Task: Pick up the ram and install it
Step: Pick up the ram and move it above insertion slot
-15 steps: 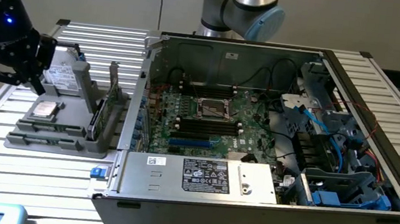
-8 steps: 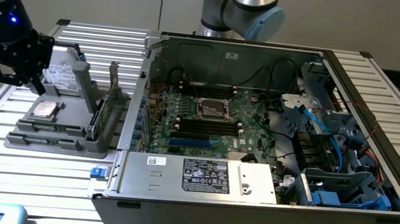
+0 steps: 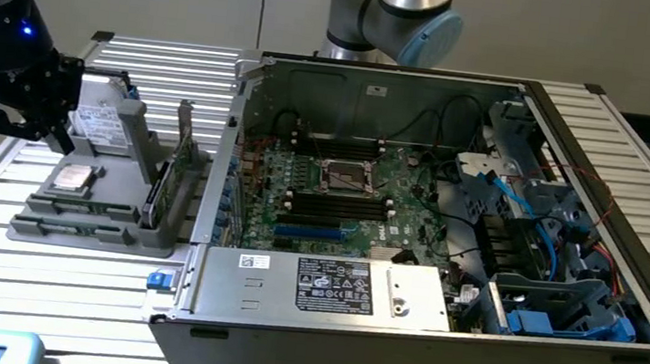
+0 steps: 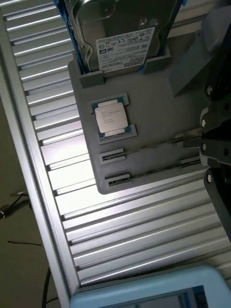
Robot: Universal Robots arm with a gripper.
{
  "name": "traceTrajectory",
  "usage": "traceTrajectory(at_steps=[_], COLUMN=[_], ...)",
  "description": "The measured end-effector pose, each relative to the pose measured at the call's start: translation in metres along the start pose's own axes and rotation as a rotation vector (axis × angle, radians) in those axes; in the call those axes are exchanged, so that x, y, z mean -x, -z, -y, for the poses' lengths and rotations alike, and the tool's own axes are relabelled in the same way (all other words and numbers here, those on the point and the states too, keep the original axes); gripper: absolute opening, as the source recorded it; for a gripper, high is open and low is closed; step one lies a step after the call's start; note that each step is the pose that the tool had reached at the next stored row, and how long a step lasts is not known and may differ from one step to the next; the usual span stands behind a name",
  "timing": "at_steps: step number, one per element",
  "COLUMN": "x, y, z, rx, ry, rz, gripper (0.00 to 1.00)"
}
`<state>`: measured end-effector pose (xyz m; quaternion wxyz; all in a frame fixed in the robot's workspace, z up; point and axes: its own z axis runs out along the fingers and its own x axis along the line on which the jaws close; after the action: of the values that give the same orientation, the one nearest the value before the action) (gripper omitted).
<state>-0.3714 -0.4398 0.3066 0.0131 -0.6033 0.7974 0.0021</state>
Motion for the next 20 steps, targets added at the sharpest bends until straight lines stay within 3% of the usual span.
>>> traceTrajectory(at_steps=[5,10,13,17,20], x=[0.0000,0.0000,-0.0001,0.0000,-0.0001], y=[-0.0006,-0.0007,-0.0008,-0.0009,-0.0009], z=[0.0001,0.0000,0.0000,0.0000,0.0000], rx=[0.0008,-0.0032,-0.0042,-0.0048,-0.0048], ry=[0.090,0.164,0.214,0.256,0.257], rz=[-0.0031,-0.0263,-0.0335,-0.0377,-0.0380], gripper=[0.11,0.11,0.11,0.11,0.11])
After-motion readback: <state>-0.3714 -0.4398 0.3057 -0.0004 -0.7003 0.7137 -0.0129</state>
